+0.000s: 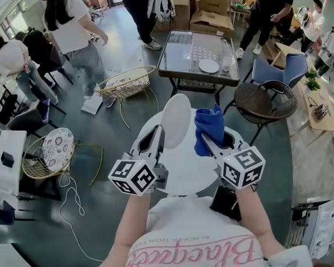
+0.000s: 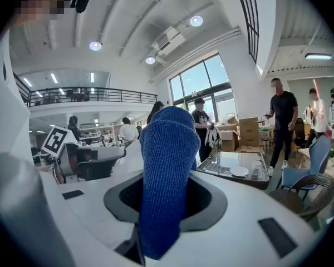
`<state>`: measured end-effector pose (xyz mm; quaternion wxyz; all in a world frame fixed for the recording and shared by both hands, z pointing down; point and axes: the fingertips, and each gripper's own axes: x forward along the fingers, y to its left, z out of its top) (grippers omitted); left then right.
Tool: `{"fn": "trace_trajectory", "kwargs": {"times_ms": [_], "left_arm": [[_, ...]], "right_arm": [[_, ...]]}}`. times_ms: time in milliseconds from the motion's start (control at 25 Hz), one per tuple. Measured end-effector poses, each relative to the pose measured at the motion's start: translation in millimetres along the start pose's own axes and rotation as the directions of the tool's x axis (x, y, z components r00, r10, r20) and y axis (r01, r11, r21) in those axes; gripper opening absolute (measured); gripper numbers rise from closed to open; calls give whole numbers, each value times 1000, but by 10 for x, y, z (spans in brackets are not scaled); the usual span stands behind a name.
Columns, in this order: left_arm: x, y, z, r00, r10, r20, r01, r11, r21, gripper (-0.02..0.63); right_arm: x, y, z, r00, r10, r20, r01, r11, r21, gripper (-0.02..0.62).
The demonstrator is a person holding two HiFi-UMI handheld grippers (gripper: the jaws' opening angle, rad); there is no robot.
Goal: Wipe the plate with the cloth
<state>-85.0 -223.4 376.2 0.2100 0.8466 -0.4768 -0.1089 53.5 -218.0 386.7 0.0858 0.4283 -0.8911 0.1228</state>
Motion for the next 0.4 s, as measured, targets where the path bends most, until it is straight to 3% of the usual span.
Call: {"fn": "trace_trajectory", "kwargs": {"times_ms": [400], "left_arm": [[-35,-48,-7,1000,-28,-1,28,999,-35,20]], "right_arm": [[-15,28,-51,1000,-4,-19,4,1000,-3,144]]}}
